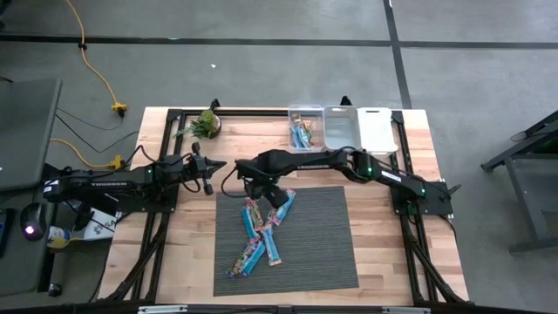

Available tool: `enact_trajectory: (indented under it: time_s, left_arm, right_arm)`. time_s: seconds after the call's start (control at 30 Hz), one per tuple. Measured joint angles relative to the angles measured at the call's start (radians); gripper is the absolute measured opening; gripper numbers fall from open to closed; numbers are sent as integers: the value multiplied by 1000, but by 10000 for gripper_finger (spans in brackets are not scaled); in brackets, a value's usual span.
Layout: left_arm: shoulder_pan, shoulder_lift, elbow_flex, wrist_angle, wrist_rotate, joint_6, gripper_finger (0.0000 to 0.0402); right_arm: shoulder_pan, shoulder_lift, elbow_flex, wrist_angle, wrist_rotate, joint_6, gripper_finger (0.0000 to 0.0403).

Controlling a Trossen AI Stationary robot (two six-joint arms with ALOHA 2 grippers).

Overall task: Pick and place Granola Bars by type
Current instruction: Put the red granola bar into the gray bin

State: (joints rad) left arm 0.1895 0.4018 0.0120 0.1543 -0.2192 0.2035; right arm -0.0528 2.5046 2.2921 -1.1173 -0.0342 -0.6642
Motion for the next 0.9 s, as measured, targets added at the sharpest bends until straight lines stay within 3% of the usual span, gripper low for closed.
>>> enact_trajectory:
  time_s: [0.07, 0.5, 0.9]
  left_arm:
    - [0, 0, 0, 0, 0, 0, 1]
    - [0, 0, 0, 0, 1, 0, 1]
    - [0, 0, 0, 0, 1, 0, 1]
  right_arm:
    - [0, -2, -26, 2, -24, -2, 194]
    - [0, -8, -100, 35, 84, -22, 194]
    - [3, -12, 17, 52, 153, -25, 194]
